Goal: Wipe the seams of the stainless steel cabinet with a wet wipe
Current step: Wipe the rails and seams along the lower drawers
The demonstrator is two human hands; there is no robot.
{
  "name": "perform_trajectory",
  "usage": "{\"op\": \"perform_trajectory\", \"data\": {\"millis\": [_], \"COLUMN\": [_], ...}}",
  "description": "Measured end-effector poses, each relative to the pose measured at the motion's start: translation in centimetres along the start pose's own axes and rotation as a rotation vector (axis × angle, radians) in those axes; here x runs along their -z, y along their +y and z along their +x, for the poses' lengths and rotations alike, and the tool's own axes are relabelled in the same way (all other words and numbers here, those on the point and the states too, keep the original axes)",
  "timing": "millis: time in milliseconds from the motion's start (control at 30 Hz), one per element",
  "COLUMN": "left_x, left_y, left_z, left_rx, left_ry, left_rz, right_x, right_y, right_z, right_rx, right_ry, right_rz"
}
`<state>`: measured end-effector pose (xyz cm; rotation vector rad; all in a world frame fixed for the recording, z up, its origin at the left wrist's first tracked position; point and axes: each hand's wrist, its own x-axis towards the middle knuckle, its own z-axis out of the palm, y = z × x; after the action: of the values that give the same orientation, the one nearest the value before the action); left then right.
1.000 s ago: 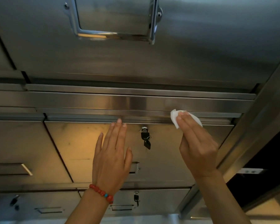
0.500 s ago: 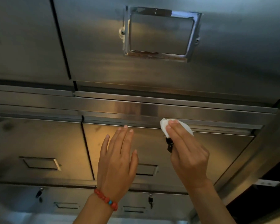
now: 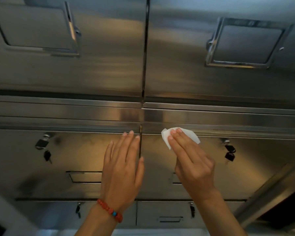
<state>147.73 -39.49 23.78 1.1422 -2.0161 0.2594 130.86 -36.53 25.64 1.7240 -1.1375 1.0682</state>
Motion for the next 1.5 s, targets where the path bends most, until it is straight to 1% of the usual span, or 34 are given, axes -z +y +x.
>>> {"op": "perform_trajectory", "data": {"millis": [100, 233, 567, 833, 933, 1067, 1333, 1500], "left_x": [1.0, 2.1, 1.8, 1.3, 1.1, 1.1, 1.7, 1.2], "left_y": [-1.8, -3.8, -5.9, -7.8, -9.1, -10.6, -13.7, -14.9], "left_z": [-0.3, -0.3, -0.1, -1.0, -1.0, -1.0, -0.8, -1.5], "left_rx": [-0.027, 0.002, 0.006, 0.027, 0.029, -0.023, -0.092, -0.131], "left_ry": [0.005, 0.005, 0.0, -0.026, -0.028, -0.007, -0.016, 0.036], "left_rz": [0.01, 0.006, 0.004, -0.03, -0.026, -0.042, -0.111, -0.119], "right_x": [-0.8, -2.0, -4.8, -5.9, -6.4, -7.0, -7.6, -8.4], "right_y": [-2.0, -3.9, -4.9, -5.6, -6.3, -7.3, -9.3, -10.1], "right_z": [0.8, 1.4, 1.2, 1.3, 1.3, 1.6, 2.9, 2.8], "right_rx": [0.0, 0.002, -0.03, -0.039, -0.06, -0.103, -0.161, -0.164], "right_ry": [-0.016, -0.022, -0.008, -0.036, -0.031, -0.031, -0.009, -0.021], "right_rz": [-0.008, 0.015, 0.085, 0.073, 0.041, -0.014, -0.134, -0.148]}}
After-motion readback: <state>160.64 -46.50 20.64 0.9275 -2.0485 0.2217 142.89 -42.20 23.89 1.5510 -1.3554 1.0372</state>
